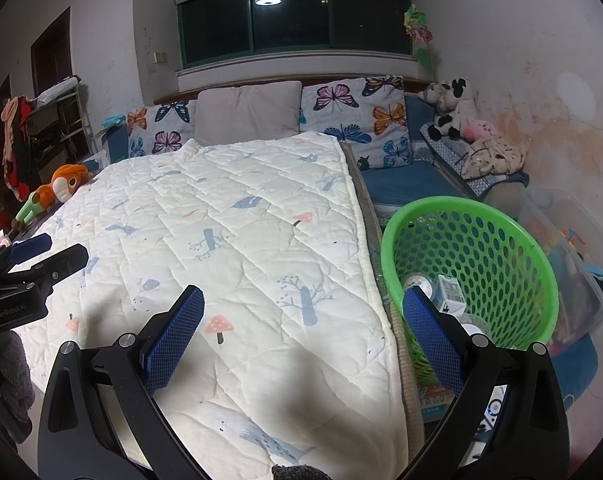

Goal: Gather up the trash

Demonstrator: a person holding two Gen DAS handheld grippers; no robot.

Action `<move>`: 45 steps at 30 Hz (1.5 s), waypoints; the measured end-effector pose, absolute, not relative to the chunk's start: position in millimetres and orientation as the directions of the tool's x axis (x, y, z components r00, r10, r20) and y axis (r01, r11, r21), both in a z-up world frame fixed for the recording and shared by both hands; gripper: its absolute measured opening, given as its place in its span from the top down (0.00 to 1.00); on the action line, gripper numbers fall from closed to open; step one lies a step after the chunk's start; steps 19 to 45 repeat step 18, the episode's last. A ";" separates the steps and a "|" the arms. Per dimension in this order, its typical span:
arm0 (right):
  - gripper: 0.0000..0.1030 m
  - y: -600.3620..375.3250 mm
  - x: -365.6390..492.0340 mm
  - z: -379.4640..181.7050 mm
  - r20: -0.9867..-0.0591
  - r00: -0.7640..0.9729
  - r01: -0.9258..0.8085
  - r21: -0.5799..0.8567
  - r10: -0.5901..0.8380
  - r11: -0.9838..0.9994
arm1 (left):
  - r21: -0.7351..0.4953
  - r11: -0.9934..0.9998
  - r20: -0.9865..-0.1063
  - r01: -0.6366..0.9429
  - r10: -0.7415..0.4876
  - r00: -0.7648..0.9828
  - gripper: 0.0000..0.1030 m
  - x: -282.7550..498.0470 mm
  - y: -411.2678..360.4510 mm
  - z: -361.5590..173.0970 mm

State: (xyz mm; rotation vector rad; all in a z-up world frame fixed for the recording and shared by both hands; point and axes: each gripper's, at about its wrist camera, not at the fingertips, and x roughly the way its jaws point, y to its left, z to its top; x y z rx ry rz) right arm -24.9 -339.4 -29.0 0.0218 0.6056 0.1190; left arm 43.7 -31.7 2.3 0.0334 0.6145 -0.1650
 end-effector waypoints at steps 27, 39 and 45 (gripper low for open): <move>0.04 -336.7 -24.4 -27.4 -0.563 0.817 -0.112 0.055 0.124 0.992 | -0.025 0.988 -0.580 0.149 -0.136 0.803 0.10 42.3 -30.4 -1.5; 0.04 -336.7 -24.4 -27.4 -0.563 0.817 -0.112 0.055 0.124 0.992 | -0.025 0.988 -0.580 0.149 -0.136 0.803 0.10 42.3 -30.4 -1.5; 0.04 -336.7 -24.4 -27.4 -0.563 0.817 -0.112 0.055 0.124 0.992 | -0.025 0.988 -0.580 0.149 -0.136 0.803 0.10 42.3 -30.4 -1.5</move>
